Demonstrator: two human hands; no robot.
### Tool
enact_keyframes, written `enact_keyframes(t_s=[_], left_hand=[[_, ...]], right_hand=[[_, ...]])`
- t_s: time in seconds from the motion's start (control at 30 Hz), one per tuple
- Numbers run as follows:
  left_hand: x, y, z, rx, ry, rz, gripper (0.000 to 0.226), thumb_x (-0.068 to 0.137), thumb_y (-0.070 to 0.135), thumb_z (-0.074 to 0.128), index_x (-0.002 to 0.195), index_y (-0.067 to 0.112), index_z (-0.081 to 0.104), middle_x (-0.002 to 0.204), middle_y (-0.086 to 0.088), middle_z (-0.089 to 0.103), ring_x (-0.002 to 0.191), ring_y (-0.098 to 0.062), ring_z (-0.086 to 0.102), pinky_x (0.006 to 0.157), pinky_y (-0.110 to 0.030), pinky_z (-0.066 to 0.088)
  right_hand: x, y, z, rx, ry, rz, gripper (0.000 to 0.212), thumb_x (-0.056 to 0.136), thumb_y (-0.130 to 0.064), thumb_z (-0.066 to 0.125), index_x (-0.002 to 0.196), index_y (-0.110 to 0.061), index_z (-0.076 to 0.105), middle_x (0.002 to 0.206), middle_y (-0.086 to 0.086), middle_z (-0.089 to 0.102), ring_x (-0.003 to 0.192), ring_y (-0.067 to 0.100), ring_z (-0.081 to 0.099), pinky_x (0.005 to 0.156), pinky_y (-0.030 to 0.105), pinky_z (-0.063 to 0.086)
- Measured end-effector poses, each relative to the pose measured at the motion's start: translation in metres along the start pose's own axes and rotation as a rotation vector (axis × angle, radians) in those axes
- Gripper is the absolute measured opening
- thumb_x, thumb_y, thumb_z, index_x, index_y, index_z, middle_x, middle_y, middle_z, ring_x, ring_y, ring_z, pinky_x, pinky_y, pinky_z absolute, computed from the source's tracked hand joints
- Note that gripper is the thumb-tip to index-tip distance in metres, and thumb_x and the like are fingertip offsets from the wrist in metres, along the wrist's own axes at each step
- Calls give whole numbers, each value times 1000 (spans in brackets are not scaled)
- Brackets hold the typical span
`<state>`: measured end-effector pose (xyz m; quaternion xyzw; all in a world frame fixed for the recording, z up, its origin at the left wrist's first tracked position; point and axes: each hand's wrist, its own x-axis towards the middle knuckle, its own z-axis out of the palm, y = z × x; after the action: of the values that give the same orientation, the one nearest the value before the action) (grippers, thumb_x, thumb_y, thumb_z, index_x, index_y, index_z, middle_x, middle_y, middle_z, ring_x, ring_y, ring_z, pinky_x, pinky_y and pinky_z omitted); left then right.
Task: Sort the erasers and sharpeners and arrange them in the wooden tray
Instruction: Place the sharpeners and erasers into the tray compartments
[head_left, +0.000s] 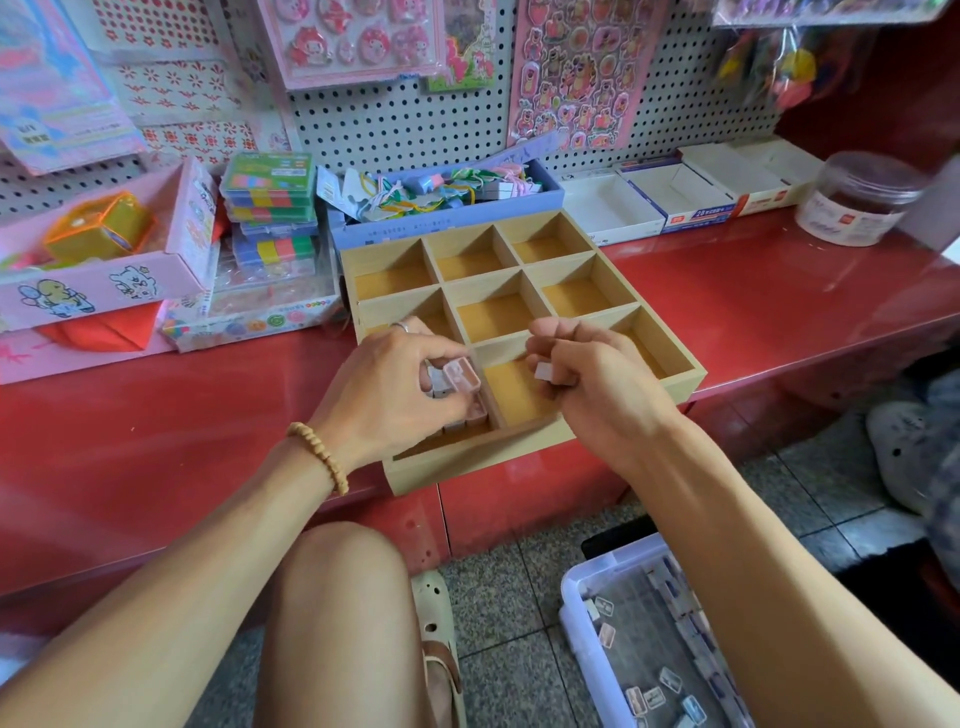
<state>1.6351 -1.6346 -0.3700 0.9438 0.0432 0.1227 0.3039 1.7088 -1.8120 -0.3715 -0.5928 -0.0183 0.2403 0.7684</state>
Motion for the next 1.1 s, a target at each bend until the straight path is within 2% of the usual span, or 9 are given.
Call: enact_keyframes(t_s=[0.07,0.2,0.3,0.37,0.57,0.7,0.8,0.97,1.1], left_hand=[[-1,-1,2,45,-36,5,30,68,34,74,98,27,76,80,12,57,68,-10,58,71,-37,53],[0,0,8,177,-77,17,26,75,30,71,100,31,74,73,16,50,70,-14,55,68,-37,52],[0,0,11,248,-95,32,26,77,26,69,102,31,72,74,16,46,70,-14,50,63,-31,45],[0,-2,12,259,-103,46,25,78,25,68,102,30,72,76,13,45,69,-16,50,61,-30,44],[1,-6,17,227,-142,82,22,81,23,69,103,24,70,95,9,50,67,-14,50,64,-35,49],[4,-7,17,265,-172,77,14,83,28,68,96,32,70,97,11,47,74,-15,54,66,-38,51],[4,-7,16,265,-153,66,10,83,32,69,92,36,71,99,11,49,73,-13,54,64,-35,50],[3,-8,16,265,-152,66,11,86,35,68,95,36,74,96,14,46,72,-11,52,61,-31,47],[2,-10,18,257,-152,78,13,86,38,69,98,38,73,97,15,45,75,-10,53,60,-28,45]], right_hand=[[1,0,-3,-75,36,-11,38,77,21,36,88,-5,62,82,8,55,71,15,50,57,22,41],[0,0,-3,-76,44,22,30,86,21,44,91,-2,61,84,12,57,73,17,58,60,21,52],[0,2,-5,69,49,67,13,94,11,55,99,0,55,93,21,59,83,30,66,60,22,56],[-2,1,-5,82,64,70,2,98,1,57,96,-1,56,94,22,60,82,31,69,57,20,56],[-2,2,-7,-153,57,10,14,100,-15,59,88,-9,60,78,10,67,51,13,59,45,20,44],[-1,4,-10,-252,52,10,14,97,-15,63,88,-5,66,77,4,67,52,8,54,48,21,41],[-1,5,-11,-248,26,21,9,97,-6,60,100,-7,68,79,6,64,58,10,55,51,23,43],[-1,3,-11,-177,41,27,32,95,4,53,121,-11,64,81,6,58,63,14,53,52,24,47],[-3,4,-11,-200,63,17,24,88,1,68,111,-5,63,72,3,66,60,13,56,52,24,48]])
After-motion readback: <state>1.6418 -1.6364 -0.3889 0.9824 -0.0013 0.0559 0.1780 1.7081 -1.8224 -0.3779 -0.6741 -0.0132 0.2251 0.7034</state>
